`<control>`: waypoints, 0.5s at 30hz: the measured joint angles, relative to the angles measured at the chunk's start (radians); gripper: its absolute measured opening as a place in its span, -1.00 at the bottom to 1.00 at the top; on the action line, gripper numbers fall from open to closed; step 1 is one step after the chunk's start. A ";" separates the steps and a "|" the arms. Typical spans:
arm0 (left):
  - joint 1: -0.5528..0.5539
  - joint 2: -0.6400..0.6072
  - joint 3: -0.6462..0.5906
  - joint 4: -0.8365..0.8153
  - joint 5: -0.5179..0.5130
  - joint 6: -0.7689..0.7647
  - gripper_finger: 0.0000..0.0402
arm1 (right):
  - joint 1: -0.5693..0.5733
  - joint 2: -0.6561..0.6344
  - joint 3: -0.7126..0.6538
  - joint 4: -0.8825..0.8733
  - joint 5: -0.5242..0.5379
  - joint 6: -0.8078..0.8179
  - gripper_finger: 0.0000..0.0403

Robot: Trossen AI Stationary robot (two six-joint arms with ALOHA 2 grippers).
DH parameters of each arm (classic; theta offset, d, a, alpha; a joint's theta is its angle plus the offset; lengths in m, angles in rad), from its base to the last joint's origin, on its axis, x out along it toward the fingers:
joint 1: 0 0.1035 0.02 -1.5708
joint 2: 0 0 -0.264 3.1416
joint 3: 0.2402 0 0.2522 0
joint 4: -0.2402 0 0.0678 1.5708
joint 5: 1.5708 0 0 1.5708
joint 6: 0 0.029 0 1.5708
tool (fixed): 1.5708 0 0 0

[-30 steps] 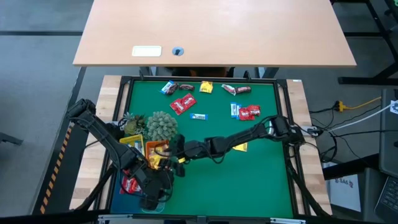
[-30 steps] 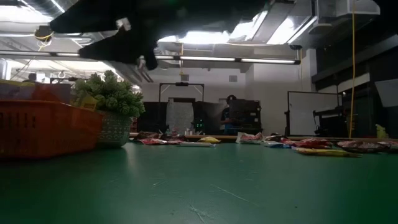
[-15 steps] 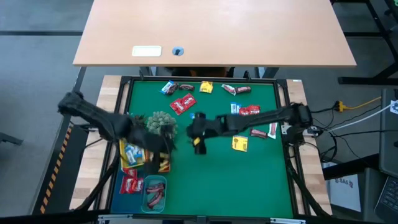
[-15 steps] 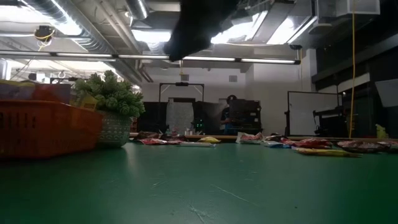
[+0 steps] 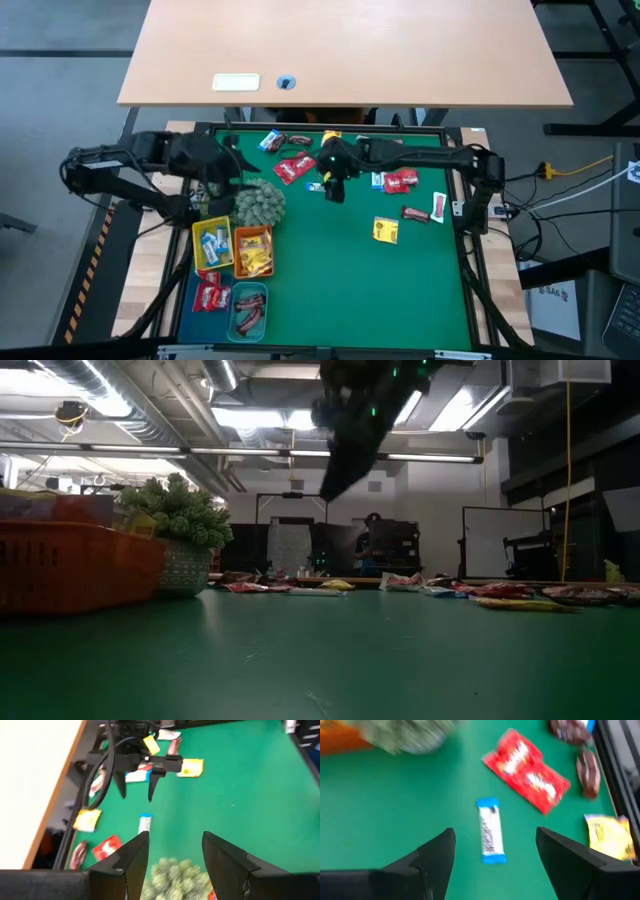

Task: Sort candy
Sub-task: Put the white chocolate into the yellow basket

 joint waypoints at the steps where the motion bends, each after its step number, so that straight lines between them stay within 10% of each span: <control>1: 0.014 -0.009 0.000 -0.014 0.000 0.001 -0.11 | -0.014 0.007 -0.007 0.008 0.002 0.000 0.36; 15: 0.112 -0.021 -0.113 -0.048 -0.009 0.003 -0.11 | -0.078 0.183 -0.033 0.028 -0.023 0.004 0.36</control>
